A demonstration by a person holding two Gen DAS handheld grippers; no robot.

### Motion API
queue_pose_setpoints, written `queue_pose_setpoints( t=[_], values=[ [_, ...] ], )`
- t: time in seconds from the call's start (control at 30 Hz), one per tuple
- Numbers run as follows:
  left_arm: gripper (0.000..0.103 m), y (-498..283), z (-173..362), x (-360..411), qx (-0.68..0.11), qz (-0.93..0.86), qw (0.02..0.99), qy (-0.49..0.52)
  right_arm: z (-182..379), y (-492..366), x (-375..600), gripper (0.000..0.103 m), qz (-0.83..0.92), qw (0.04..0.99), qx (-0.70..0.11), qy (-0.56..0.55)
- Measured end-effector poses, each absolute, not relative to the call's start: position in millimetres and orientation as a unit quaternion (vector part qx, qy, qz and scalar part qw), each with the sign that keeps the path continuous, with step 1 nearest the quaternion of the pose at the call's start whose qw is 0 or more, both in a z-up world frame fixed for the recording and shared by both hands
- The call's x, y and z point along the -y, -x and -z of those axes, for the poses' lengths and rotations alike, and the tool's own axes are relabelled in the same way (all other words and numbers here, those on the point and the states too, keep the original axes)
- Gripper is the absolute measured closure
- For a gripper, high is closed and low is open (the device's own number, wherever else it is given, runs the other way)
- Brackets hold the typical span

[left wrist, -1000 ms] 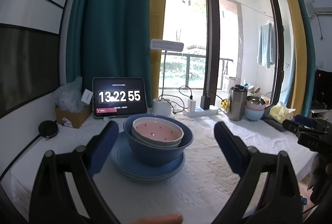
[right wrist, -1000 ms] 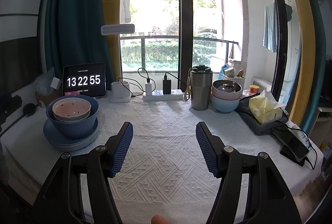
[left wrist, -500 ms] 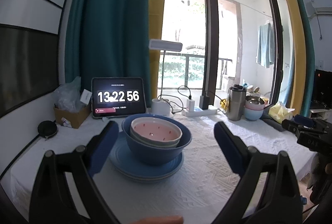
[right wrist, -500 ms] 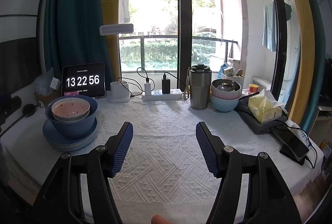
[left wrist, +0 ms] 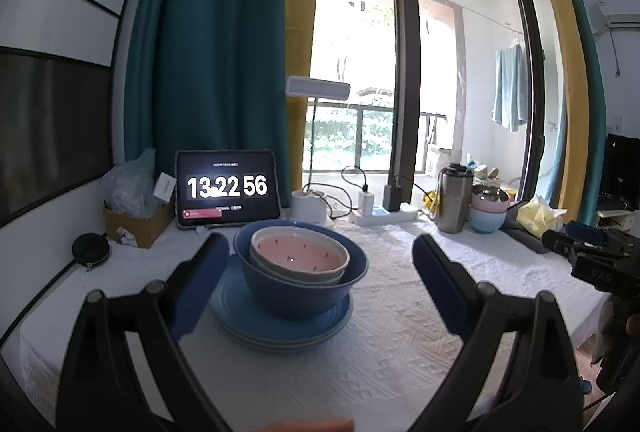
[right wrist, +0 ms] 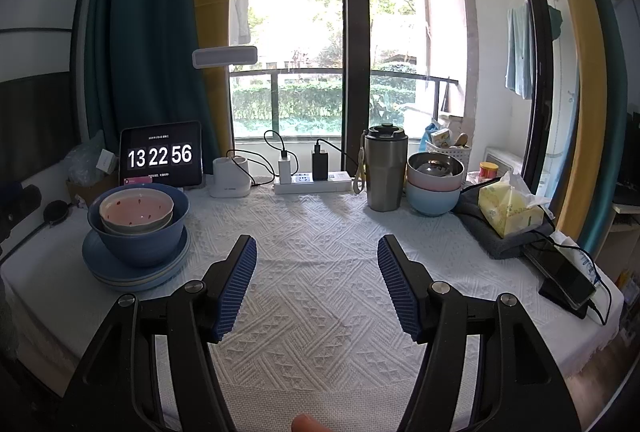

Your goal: Organize plates and bowls

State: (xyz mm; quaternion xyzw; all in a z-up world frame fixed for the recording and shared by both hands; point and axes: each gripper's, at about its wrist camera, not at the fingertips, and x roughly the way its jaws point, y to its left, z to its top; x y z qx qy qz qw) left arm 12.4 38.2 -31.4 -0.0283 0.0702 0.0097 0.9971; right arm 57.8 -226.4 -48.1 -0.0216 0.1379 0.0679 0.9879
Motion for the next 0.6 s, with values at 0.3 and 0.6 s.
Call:
queue_pose_setpoints(
  t=[0.3, 0.6],
  values=[
    [0.009, -11.9, 31.3, -37.0, -0.07, -0.007, 0.997, 0.026, 47.5, -54.7, 225.9, 0.036, -0.067, 0.988, -0.135, 0.021],
    [0.009, -9.6, 29.6, -37.3, -0.063, 0.0, 0.998, 0.019, 49.1, -54.9, 222.9, 0.036, -0.069, 0.988, -0.138, 0.023]
  ],
)
